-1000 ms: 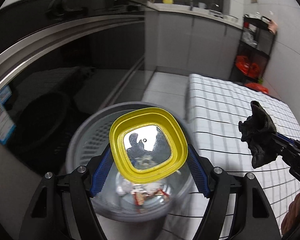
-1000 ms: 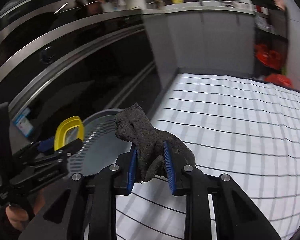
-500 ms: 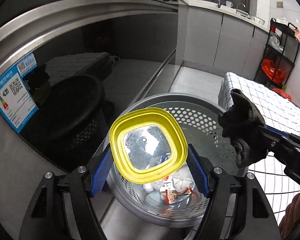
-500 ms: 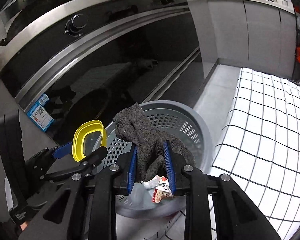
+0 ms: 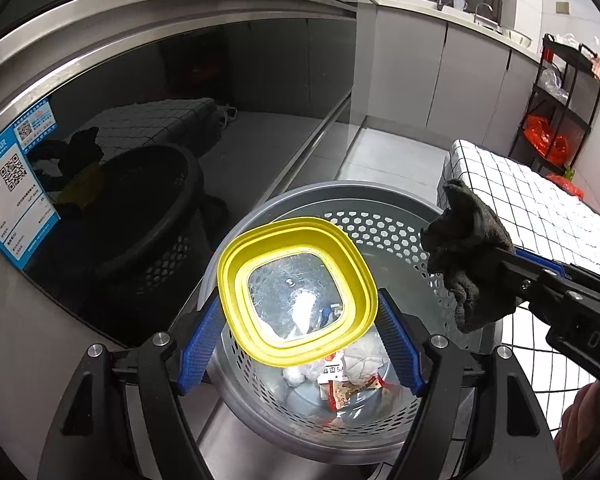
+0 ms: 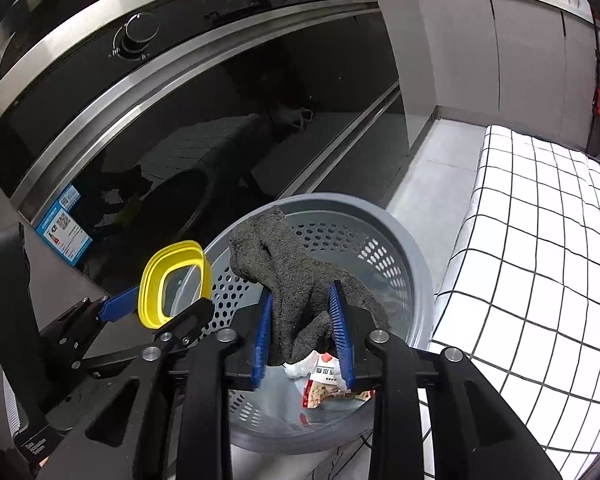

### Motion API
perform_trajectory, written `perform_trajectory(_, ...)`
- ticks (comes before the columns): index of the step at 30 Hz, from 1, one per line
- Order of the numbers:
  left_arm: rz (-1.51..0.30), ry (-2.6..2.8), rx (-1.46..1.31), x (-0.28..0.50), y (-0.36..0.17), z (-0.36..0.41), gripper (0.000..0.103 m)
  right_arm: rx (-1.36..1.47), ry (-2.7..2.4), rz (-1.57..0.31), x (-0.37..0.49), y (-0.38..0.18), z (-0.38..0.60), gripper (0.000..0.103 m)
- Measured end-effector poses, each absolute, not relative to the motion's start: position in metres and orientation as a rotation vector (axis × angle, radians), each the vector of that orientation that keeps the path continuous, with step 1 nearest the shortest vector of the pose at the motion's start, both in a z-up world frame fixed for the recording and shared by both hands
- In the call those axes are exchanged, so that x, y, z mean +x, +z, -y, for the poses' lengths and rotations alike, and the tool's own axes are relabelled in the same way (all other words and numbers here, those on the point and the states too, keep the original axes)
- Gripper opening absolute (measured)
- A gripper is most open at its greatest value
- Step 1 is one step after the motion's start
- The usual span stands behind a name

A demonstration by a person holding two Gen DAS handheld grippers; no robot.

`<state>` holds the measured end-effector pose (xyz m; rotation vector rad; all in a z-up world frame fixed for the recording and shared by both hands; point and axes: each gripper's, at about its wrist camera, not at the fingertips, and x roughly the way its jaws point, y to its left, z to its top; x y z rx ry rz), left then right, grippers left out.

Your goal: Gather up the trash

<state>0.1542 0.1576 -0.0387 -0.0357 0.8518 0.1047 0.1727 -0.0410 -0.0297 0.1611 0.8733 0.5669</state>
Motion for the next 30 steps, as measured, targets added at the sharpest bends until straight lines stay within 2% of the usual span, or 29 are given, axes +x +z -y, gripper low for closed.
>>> perform_trajectory(2,-0.853,0.107,-0.044,0.152,-0.038,-0.159,0.074,0.161,0.56,-0.853,0.172,-0.027,0.044,0.051)
perform_trajectory(3,-0.853,0.11,-0.046,0.151,-0.037,-0.16,0.075,0.16,0.553,-0.84,0.171,-0.025,0.046,0.053)
perform_trajectory(18,-0.825,0.111,-0.06,0.137,-0.025,-0.157,0.078,0.154,0.518,-0.818,0.147,-0.023,0.061,0.054)
perform_trajectory(30,-0.808,0.117,-0.048,0.126,-0.02,-0.155,0.084,0.151,0.49,-0.792,0.125,-0.022,0.067,0.062)
